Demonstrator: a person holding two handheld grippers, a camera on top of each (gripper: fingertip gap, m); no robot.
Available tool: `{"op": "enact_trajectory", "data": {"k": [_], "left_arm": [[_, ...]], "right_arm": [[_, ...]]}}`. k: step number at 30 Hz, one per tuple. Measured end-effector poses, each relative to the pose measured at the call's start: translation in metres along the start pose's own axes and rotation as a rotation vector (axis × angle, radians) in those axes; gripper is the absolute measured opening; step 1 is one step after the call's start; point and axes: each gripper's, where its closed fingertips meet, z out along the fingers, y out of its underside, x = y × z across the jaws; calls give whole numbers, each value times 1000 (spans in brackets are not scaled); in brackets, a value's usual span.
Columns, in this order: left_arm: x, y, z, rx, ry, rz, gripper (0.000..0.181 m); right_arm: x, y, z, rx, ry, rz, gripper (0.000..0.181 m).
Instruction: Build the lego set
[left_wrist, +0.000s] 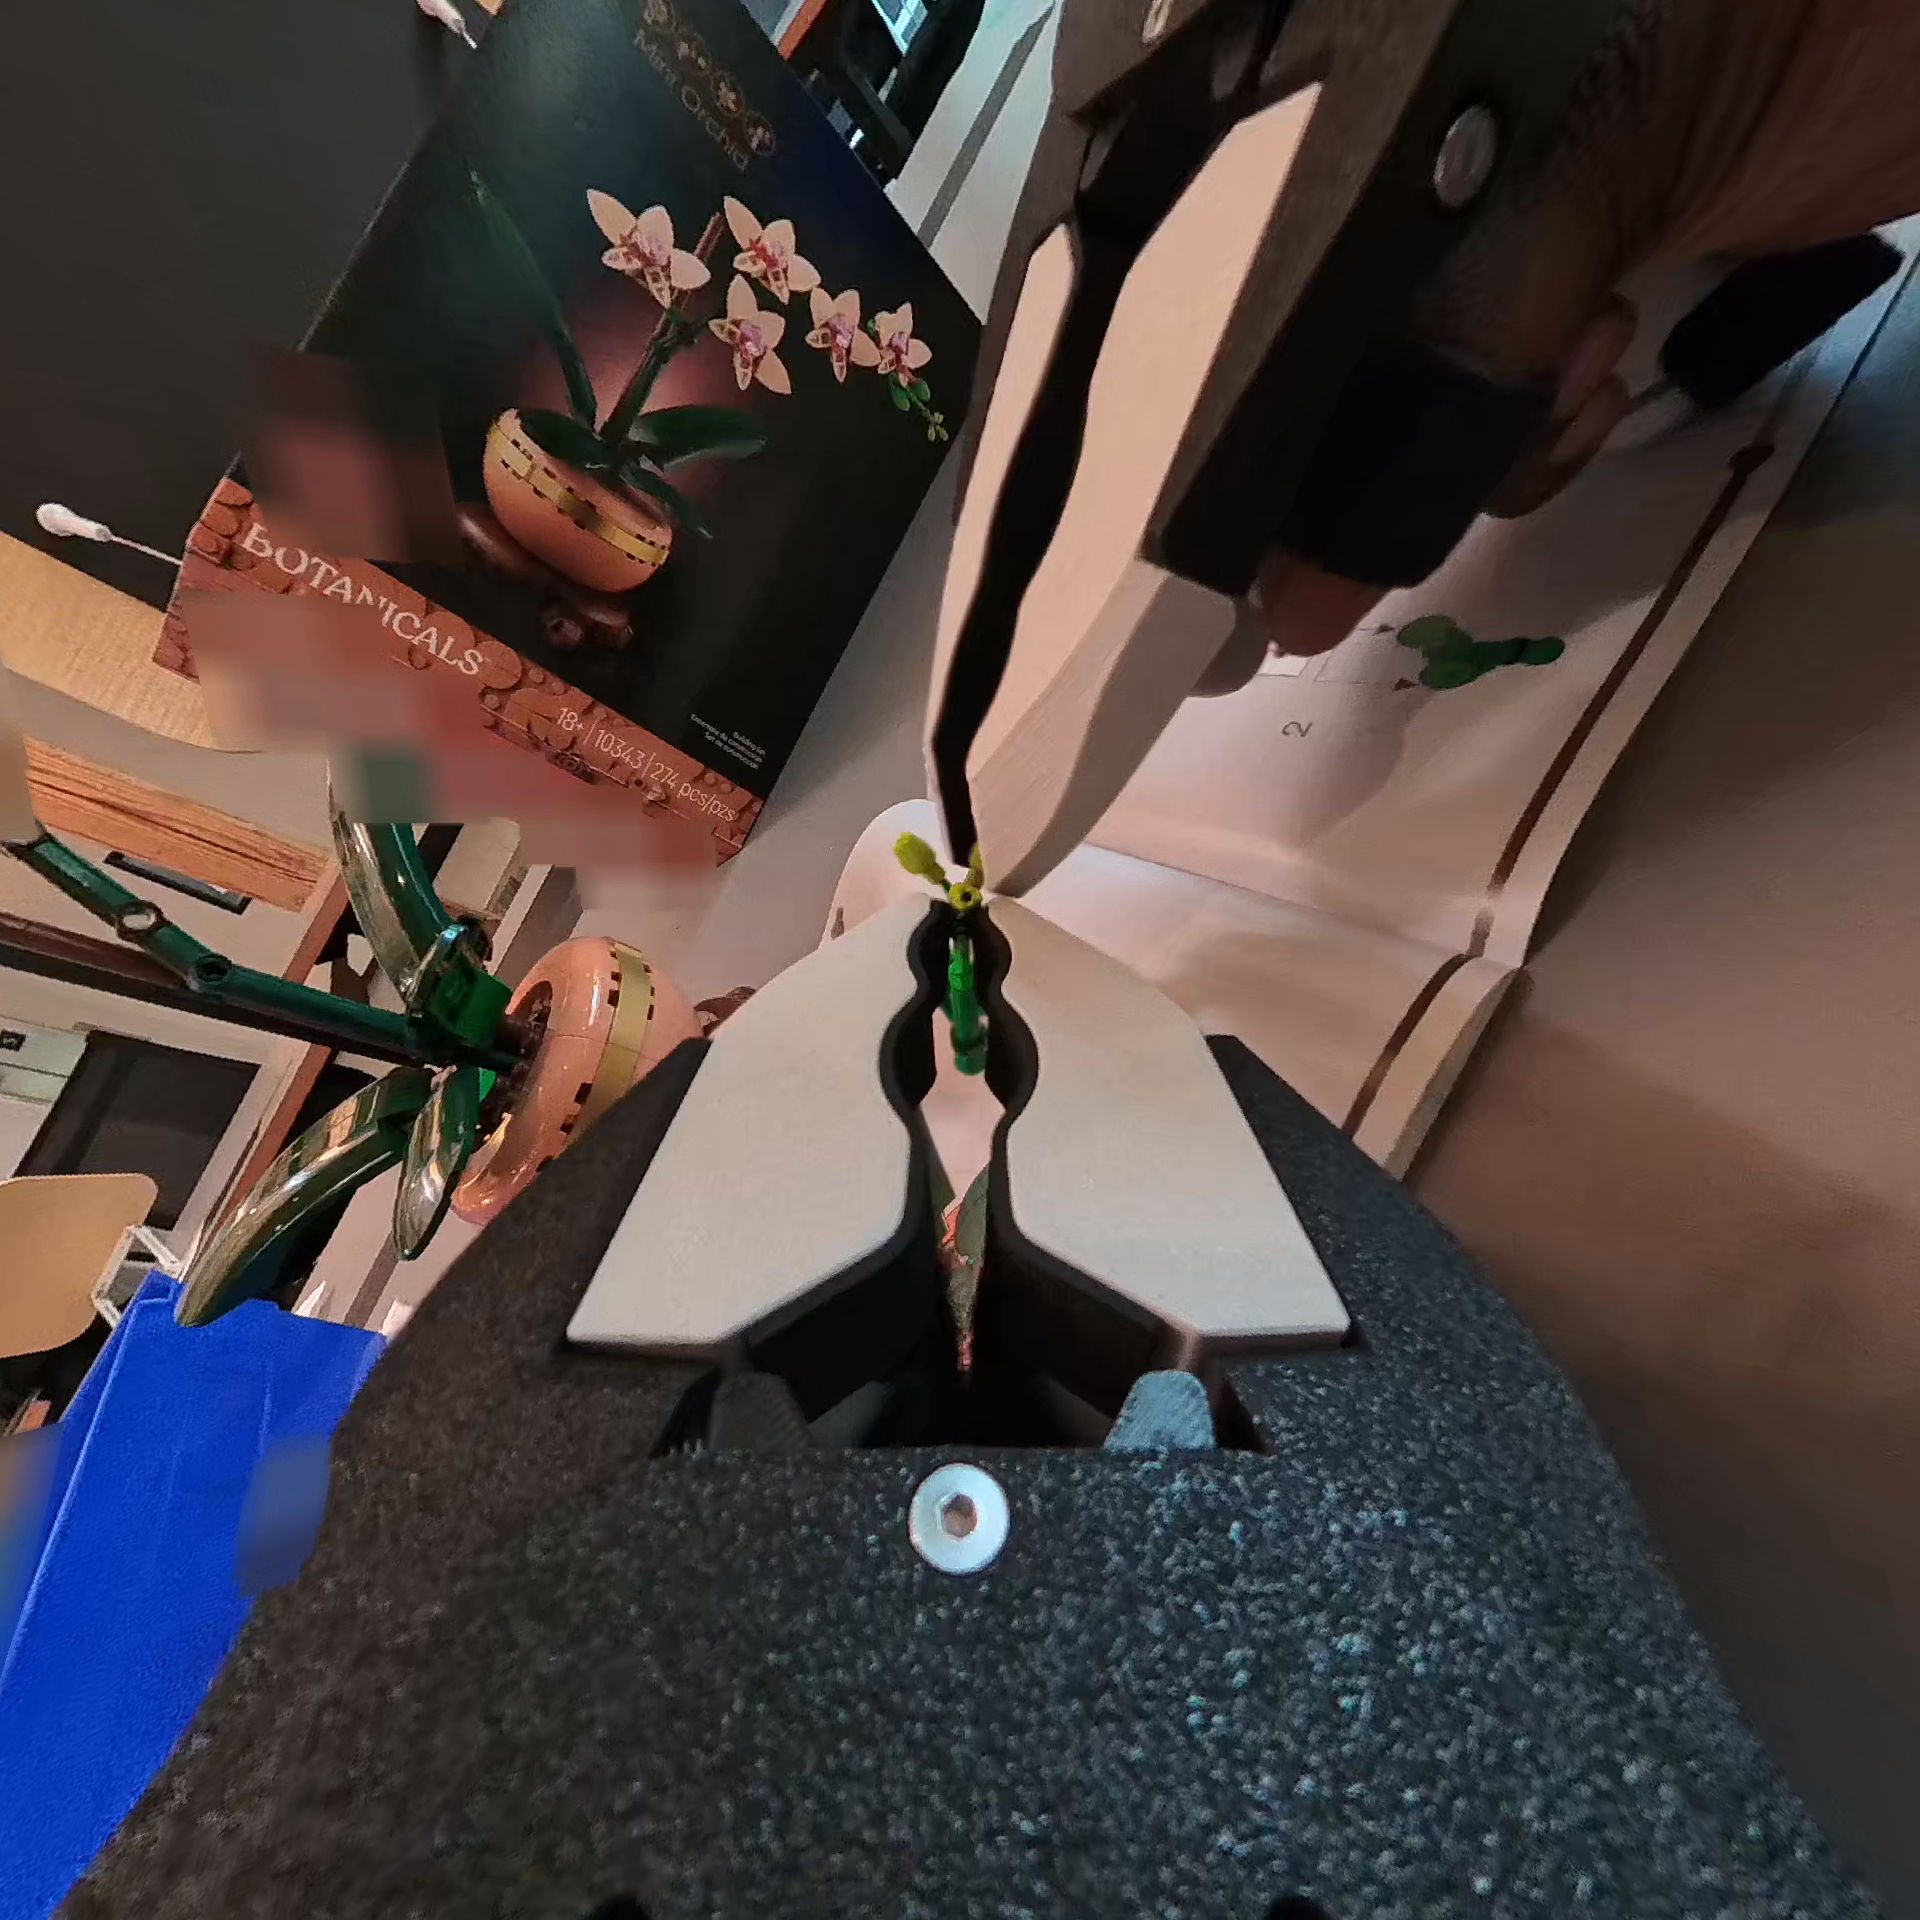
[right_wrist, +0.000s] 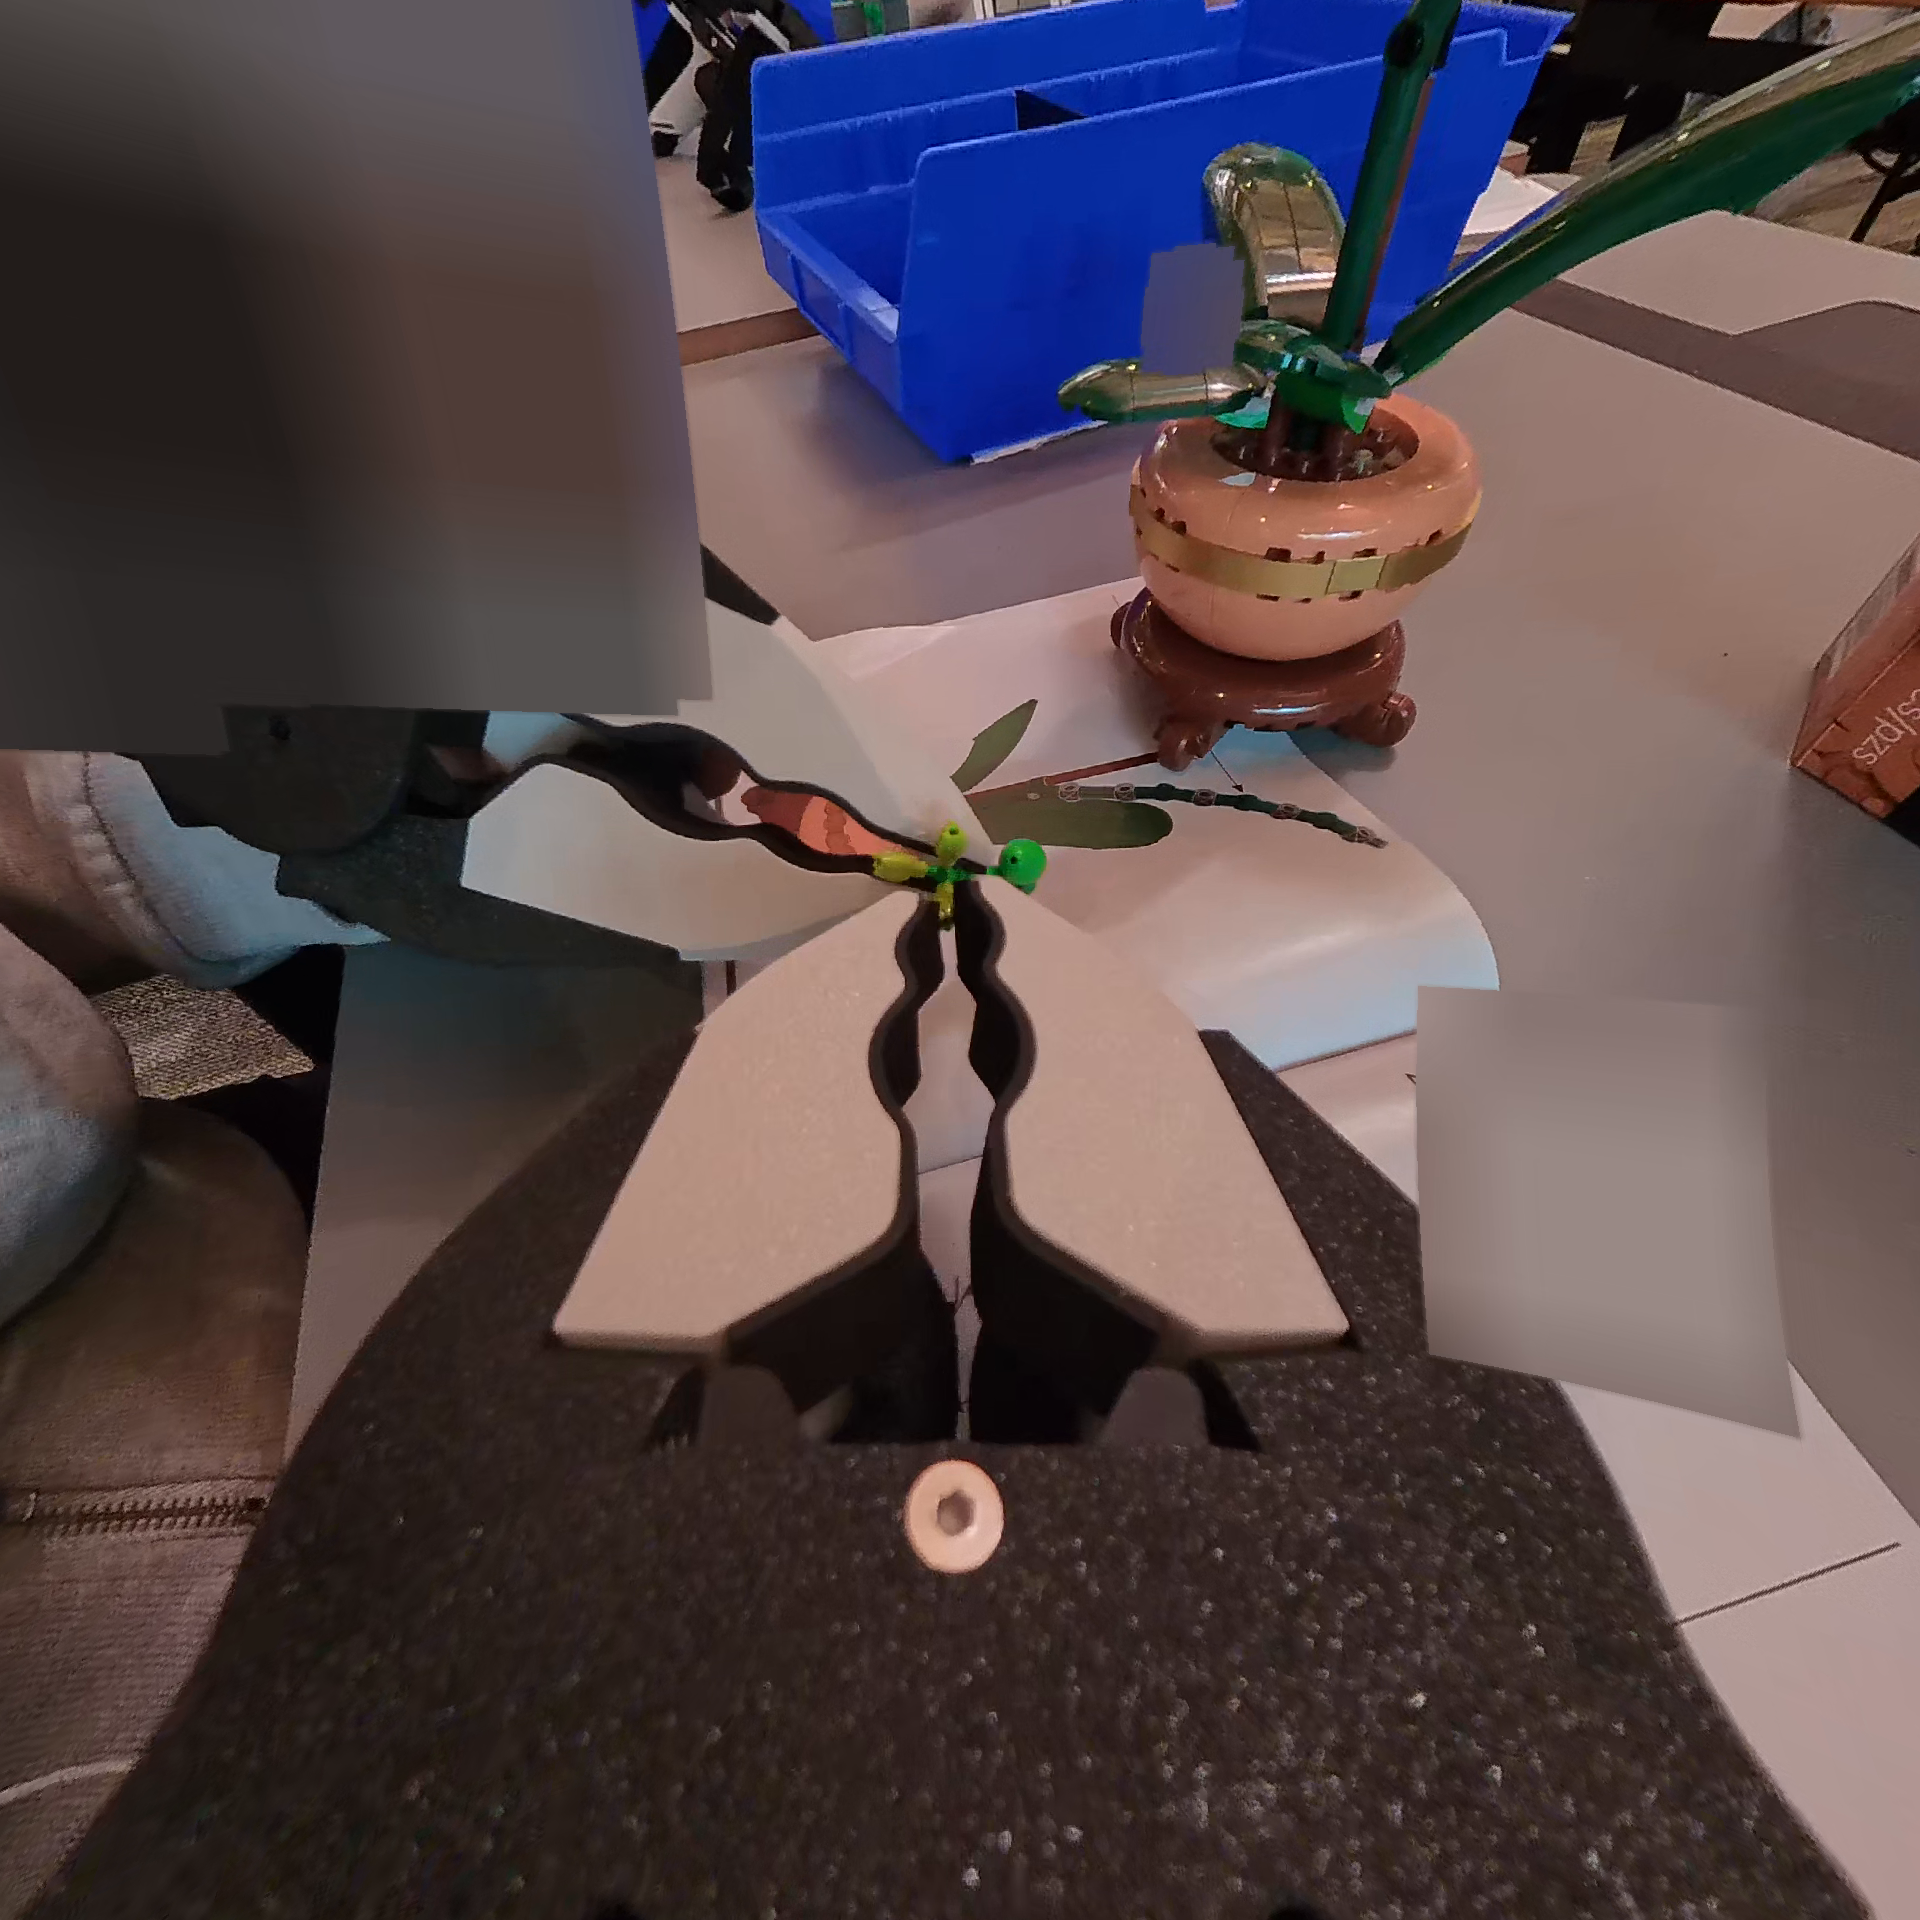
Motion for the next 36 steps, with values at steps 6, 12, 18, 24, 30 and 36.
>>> {"op": "enact_trajectory", "data": {"k": [6,12,18,24,30,36], "left_arm": [[-12,4,-1,64,68,-260,4],[-35,-18,-23,327,355,-797,3],[-49,-35,-42,478,534,-1018,4],[-51,-46,-47,501,535,-1023,4],[-61,-44,-45,494,441,-1068,4],[-59,-46,-43,477,427,-1047,4]], "right_arm": [[0,-11,-10,101,-34,37,35],[-6,-24,-13,109,-29,-103,28],[-22,-45,-3,124,-77,-108,26],[-19,-38,-4,52,-4,-133,27],[-16,-43,-3,84,169,-169,21],[-11,-43,2,77,273,-233,7]]}}
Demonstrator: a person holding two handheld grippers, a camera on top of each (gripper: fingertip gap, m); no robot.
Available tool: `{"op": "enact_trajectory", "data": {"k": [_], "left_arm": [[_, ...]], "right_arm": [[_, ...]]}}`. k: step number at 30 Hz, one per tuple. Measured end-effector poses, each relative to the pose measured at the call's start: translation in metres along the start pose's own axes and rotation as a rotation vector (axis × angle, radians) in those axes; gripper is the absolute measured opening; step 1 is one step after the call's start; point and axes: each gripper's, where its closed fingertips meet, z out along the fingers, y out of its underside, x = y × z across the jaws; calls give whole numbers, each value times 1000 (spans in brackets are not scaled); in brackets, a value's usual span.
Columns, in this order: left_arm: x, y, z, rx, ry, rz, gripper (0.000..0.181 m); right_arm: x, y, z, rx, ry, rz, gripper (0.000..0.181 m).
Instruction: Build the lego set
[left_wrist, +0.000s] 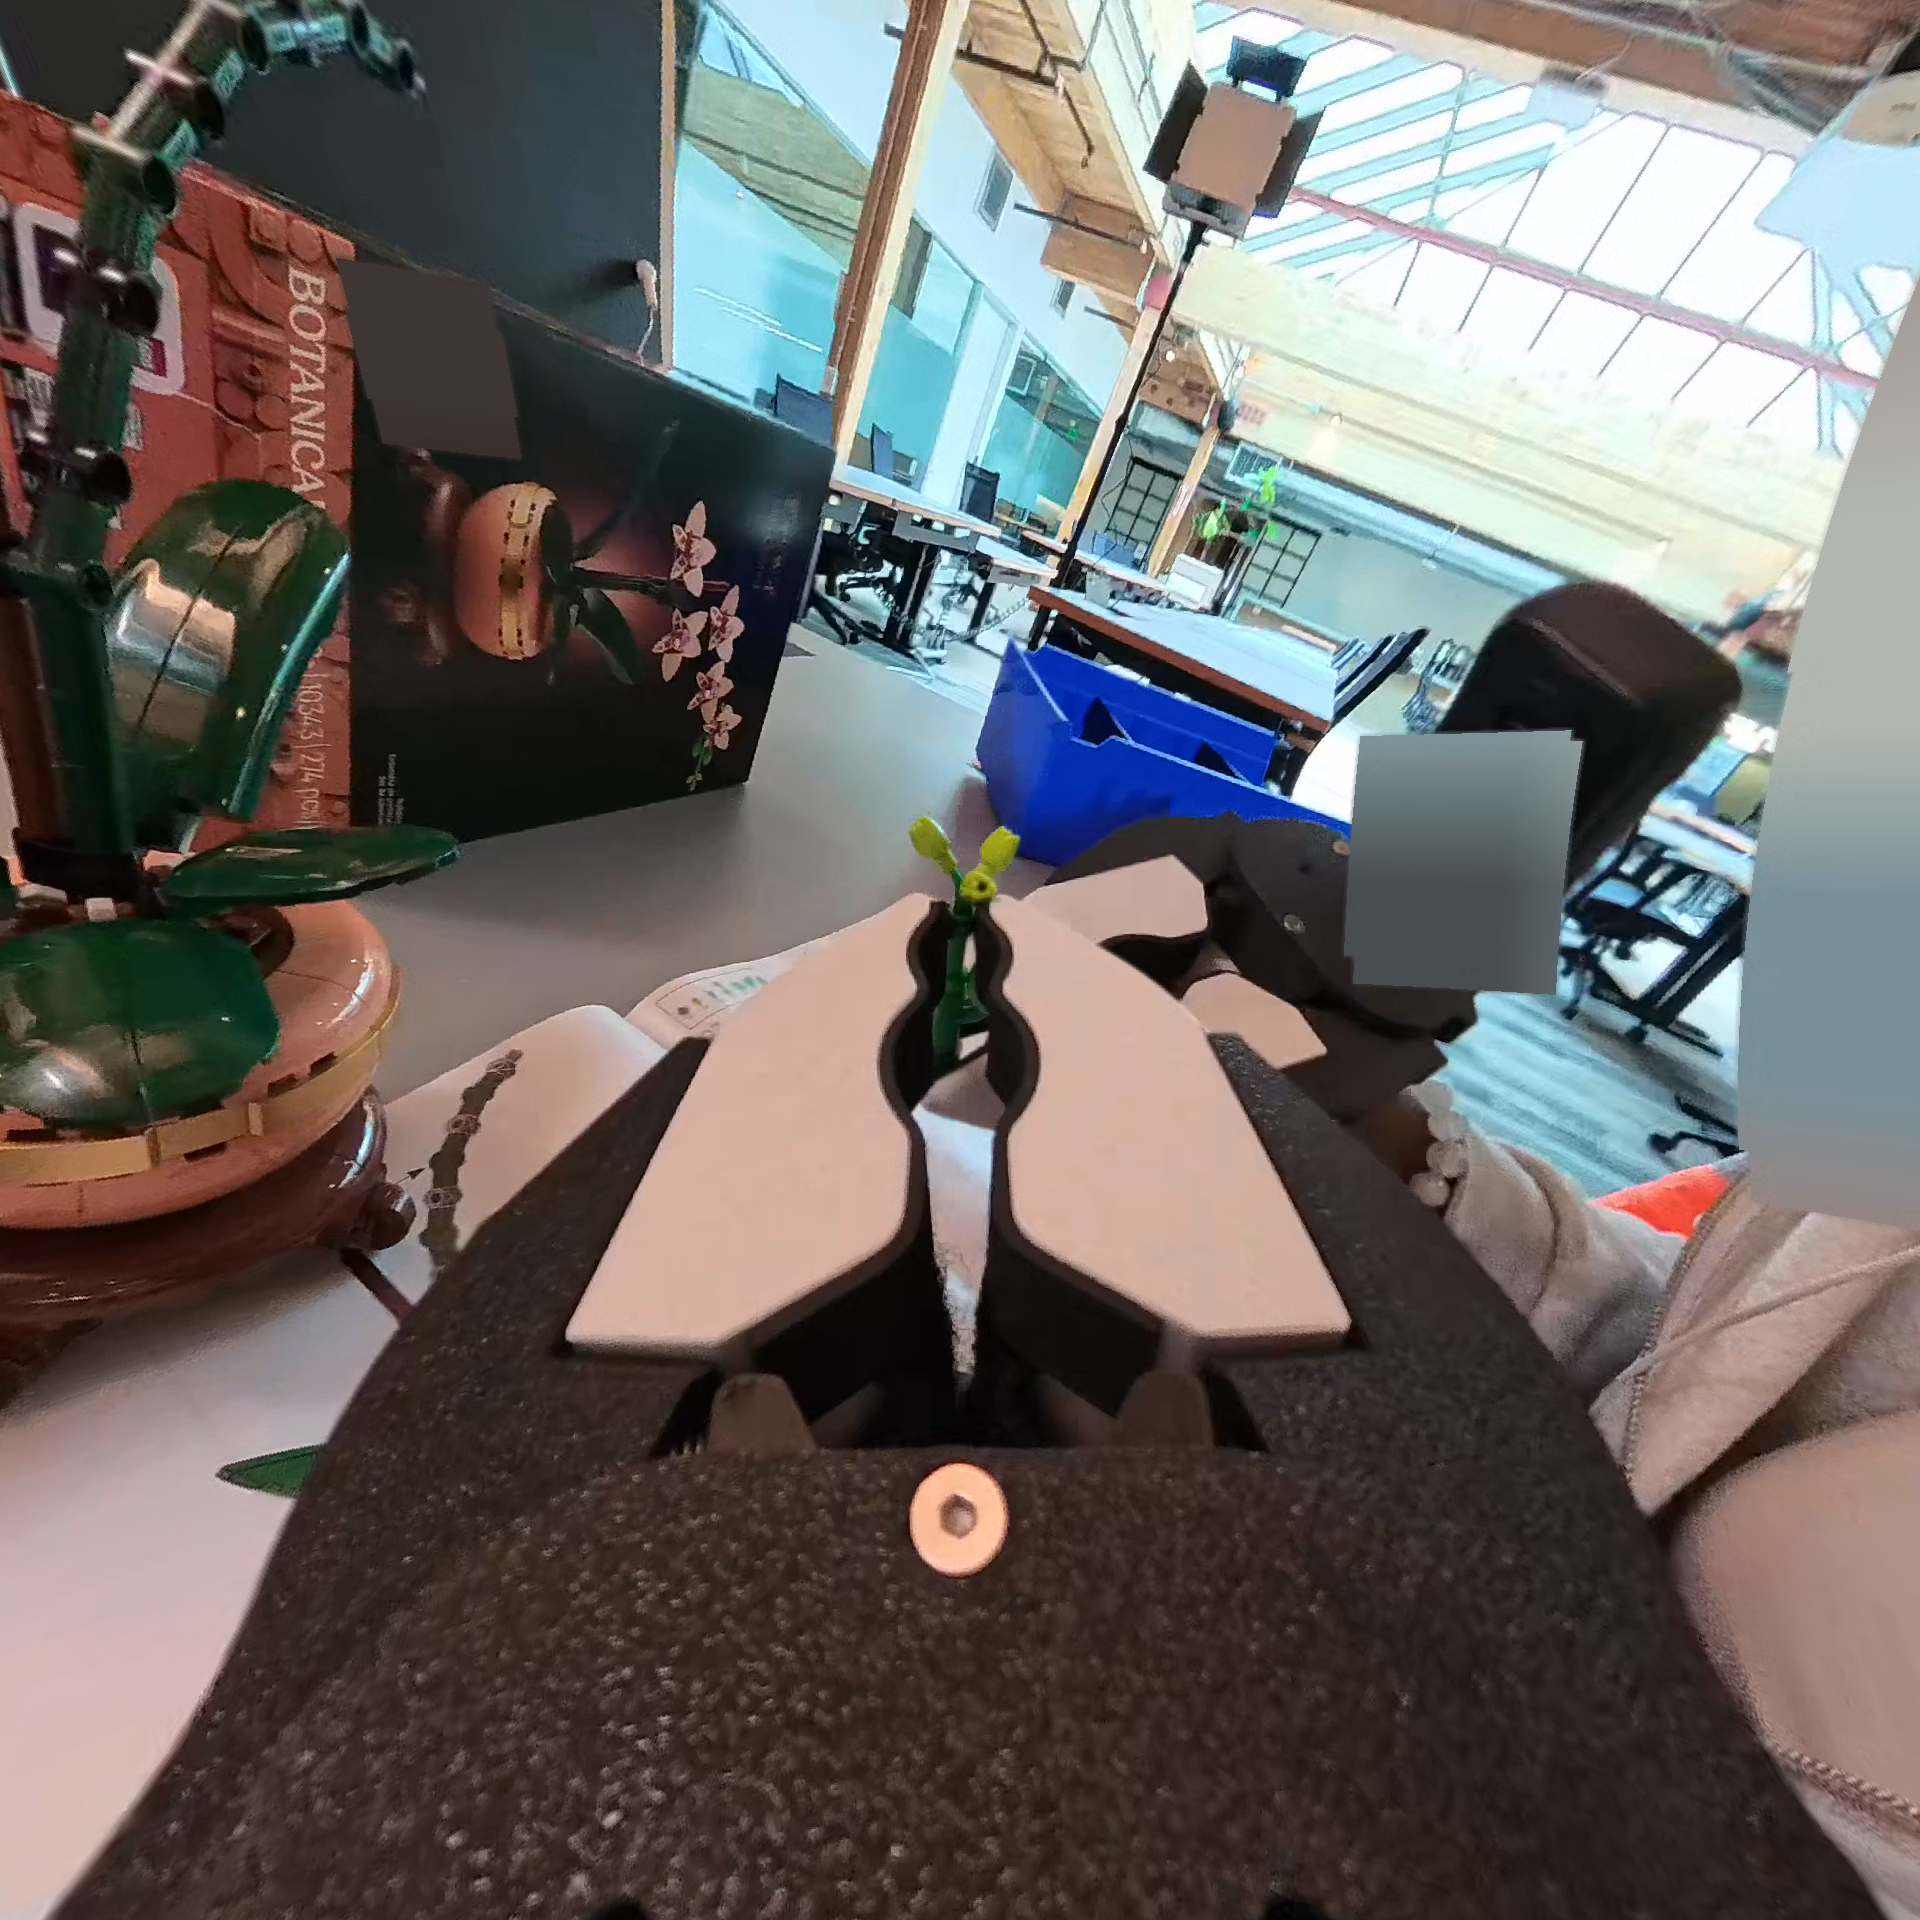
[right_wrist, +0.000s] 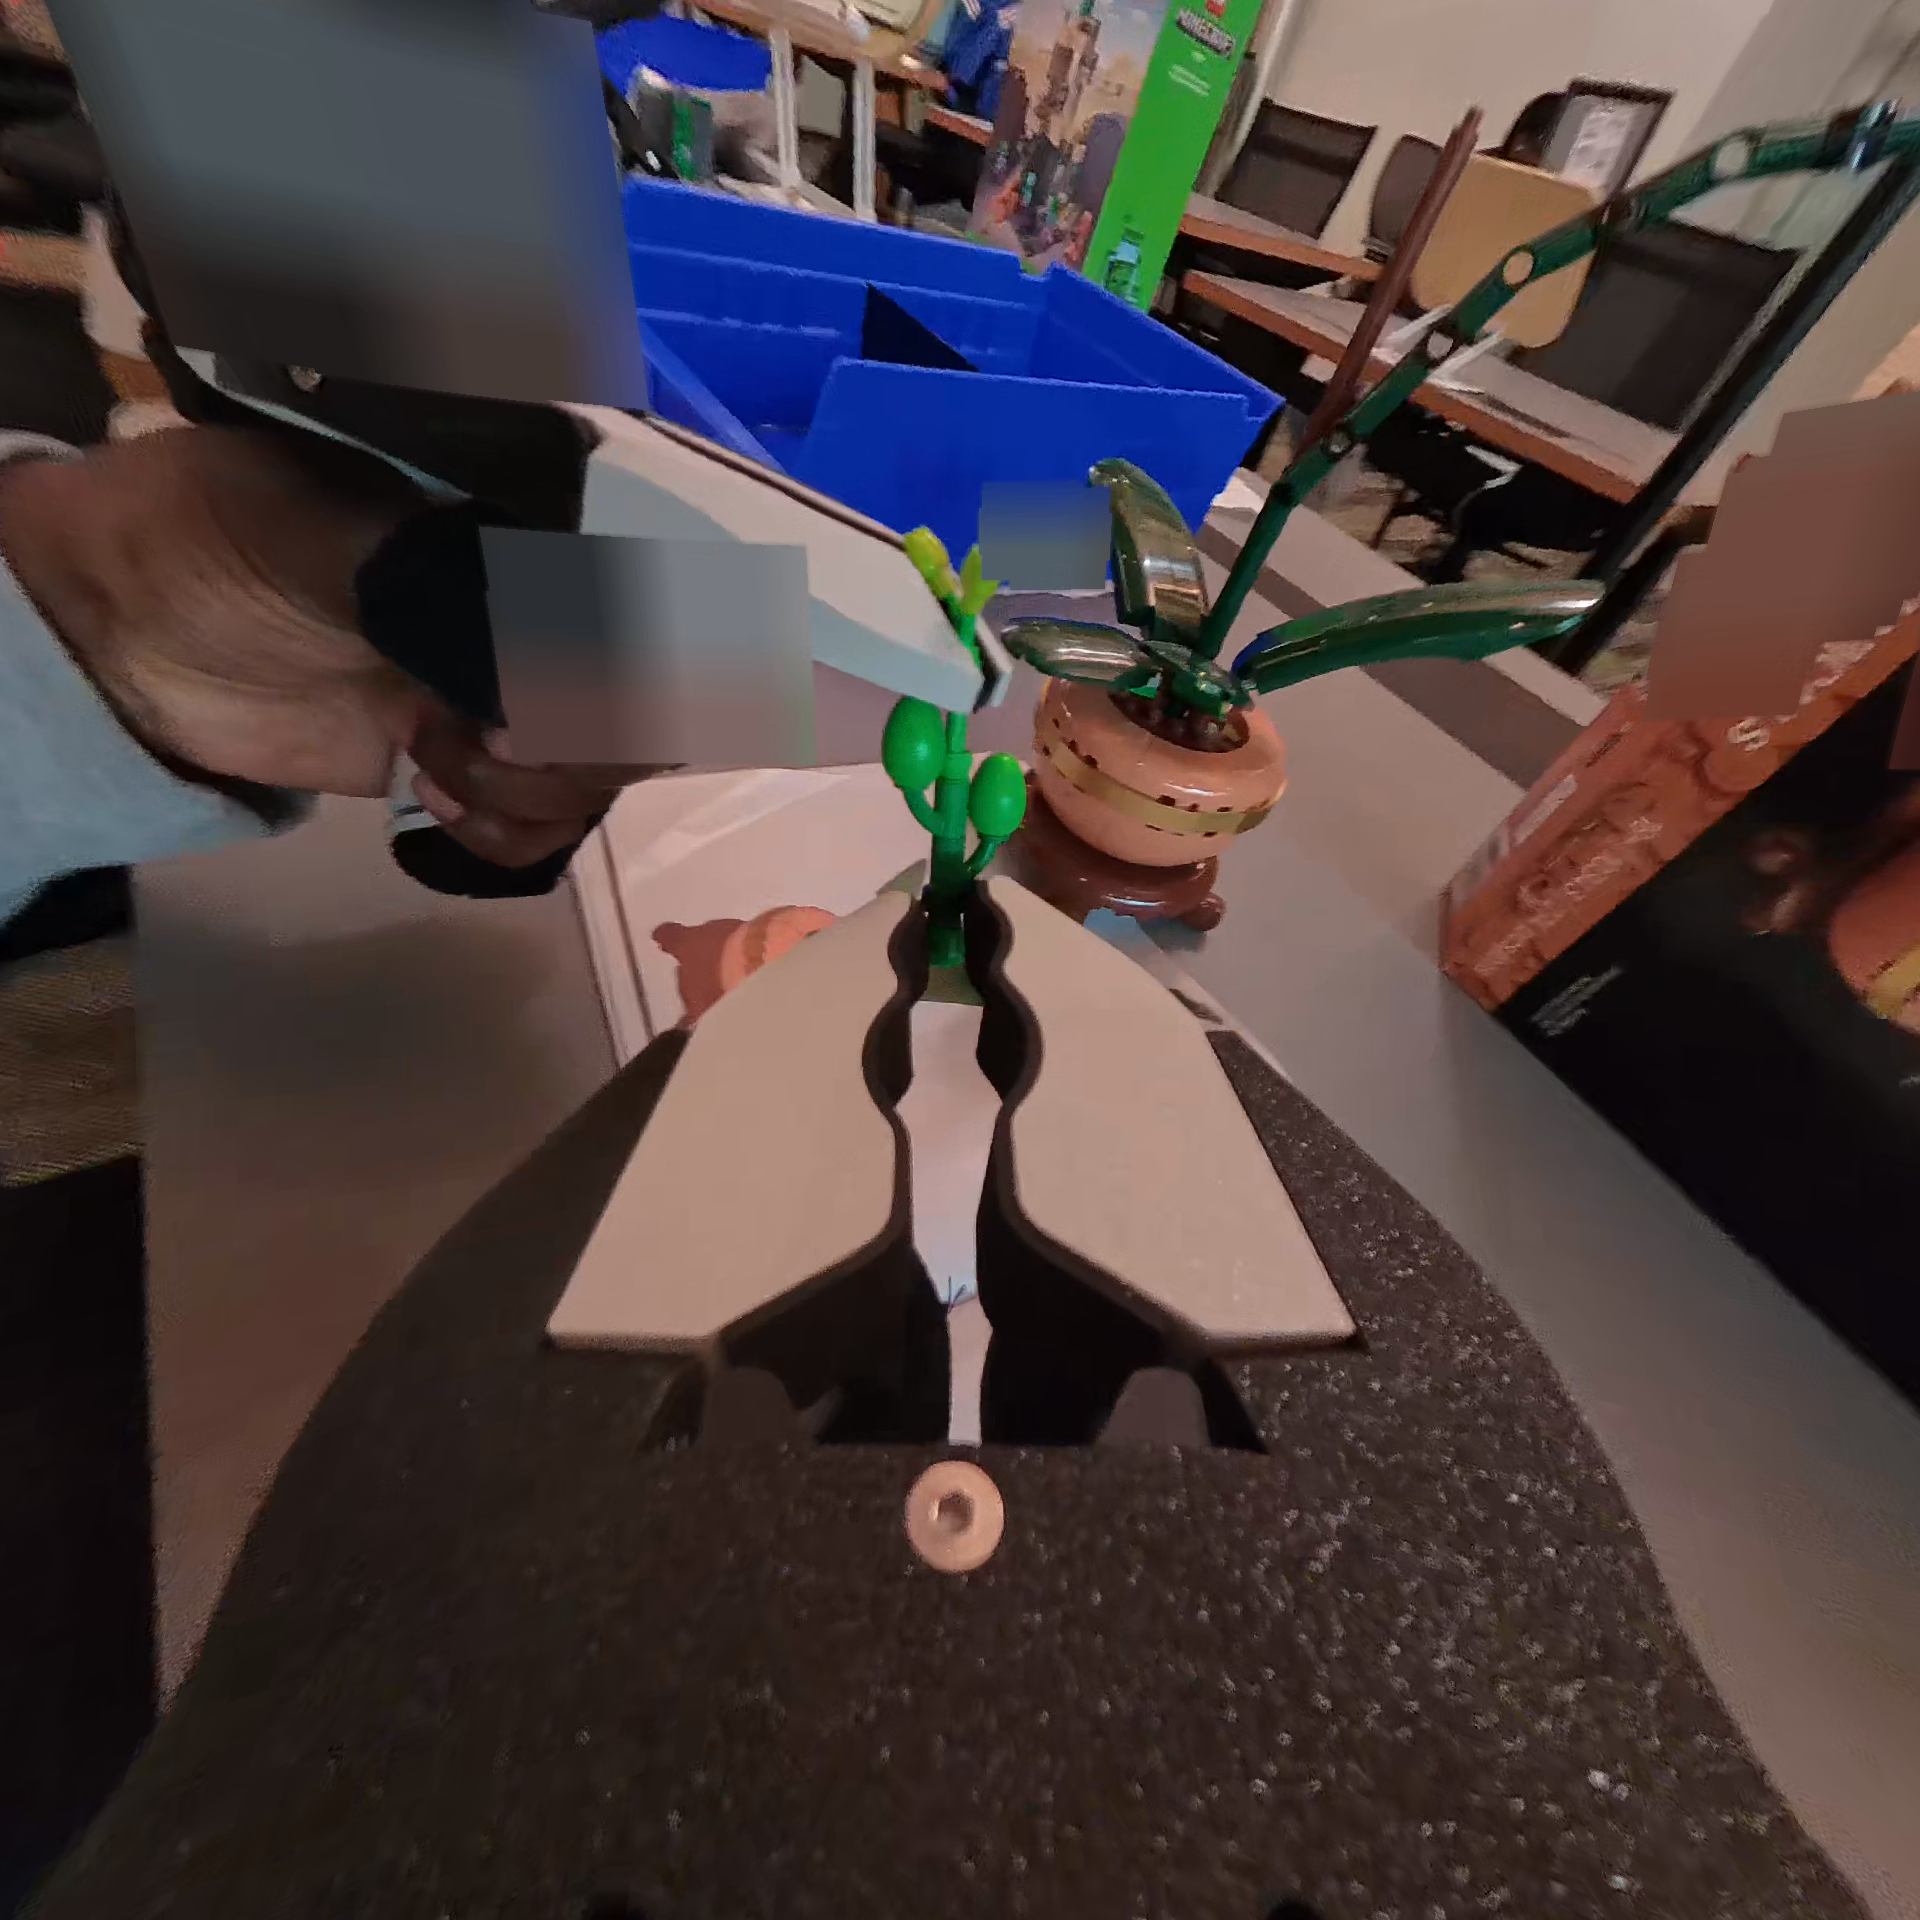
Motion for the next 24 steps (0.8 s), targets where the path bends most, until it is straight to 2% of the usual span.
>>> {"op": "enact_trajectory", "data": {"k": [3,5,11,16,21,24], "left_arm": [[5,3,-1,-57,26,61,8],[8,4,0,-88,33,106,23],[15,10,4,-131,23,236,32],[12,14,2,-181,-49,384,33],[-2,13,-10,-168,-126,520,37],[-12,19,-18,-158,-135,508,42]], "right_arm": [[0,0,-4,59,-99,128,6],[3,-4,-9,117,-150,199,6],[12,-22,-22,291,-277,387,6],[20,-44,-44,479,-549,656,6],[33,-49,-60,541,-669,681,6],[56,-53,-83,609,-615,652,6]]}}
